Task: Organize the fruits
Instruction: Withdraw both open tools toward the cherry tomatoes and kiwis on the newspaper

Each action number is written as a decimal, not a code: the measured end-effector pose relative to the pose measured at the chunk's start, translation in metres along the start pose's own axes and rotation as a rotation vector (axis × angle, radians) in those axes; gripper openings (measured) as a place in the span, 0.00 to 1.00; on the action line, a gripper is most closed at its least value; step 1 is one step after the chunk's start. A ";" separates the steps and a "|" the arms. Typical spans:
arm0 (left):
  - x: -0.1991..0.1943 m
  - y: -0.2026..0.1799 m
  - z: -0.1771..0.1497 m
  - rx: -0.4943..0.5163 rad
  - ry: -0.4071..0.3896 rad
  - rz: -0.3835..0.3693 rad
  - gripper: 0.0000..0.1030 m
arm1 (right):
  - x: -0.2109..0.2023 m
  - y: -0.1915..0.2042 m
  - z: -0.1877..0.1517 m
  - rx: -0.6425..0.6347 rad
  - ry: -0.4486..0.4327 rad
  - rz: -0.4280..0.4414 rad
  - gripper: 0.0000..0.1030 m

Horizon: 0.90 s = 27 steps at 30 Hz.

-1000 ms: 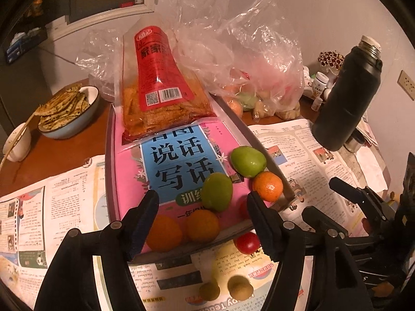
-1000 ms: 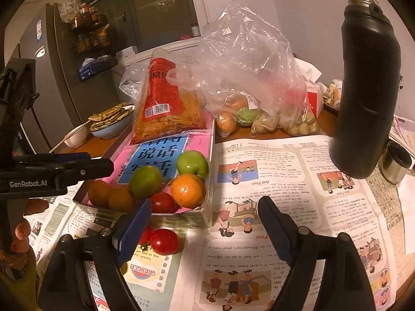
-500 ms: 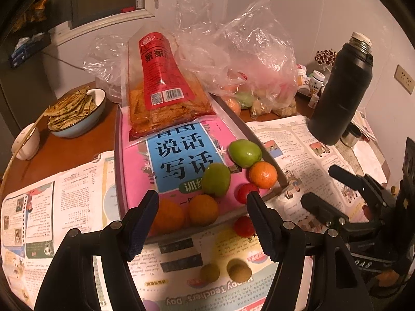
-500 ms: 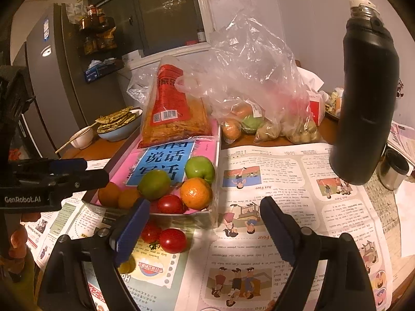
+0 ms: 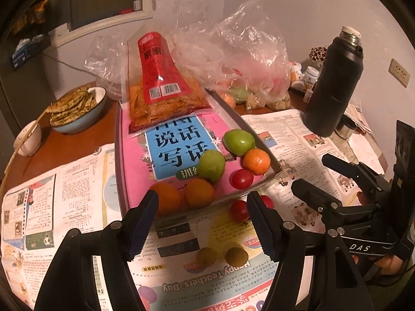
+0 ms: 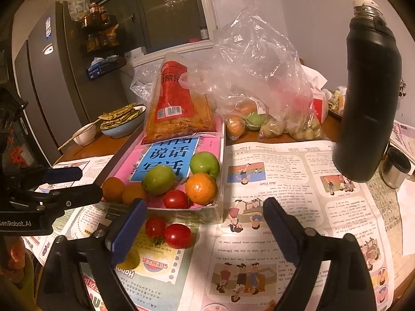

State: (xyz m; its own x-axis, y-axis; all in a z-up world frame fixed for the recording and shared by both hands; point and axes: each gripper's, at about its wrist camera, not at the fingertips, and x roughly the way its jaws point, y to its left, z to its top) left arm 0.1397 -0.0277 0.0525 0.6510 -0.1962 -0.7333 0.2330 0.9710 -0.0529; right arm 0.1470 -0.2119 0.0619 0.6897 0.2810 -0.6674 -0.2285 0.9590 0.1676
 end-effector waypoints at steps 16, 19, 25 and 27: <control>-0.008 0.010 -0.020 -0.027 0.012 -0.007 0.70 | -0.012 -0.002 -0.001 0.001 -0.023 -0.011 0.95; -0.010 0.008 -0.023 -0.019 0.013 -0.005 0.70 | -0.015 -0.001 0.000 0.002 -0.034 -0.015 0.95; -0.015 0.004 -0.027 -0.007 0.013 -0.011 0.70 | -0.017 0.000 0.001 0.001 -0.036 -0.012 0.96; -0.016 0.002 -0.028 -0.003 0.017 -0.016 0.70 | -0.017 0.000 0.001 -0.003 -0.037 -0.005 0.96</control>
State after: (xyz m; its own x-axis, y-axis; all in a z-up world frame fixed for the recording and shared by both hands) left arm 0.1098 -0.0187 0.0447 0.6348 -0.2095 -0.7437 0.2413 0.9682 -0.0667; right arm 0.1358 -0.2164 0.0743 0.7159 0.2776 -0.6407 -0.2273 0.9602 0.1621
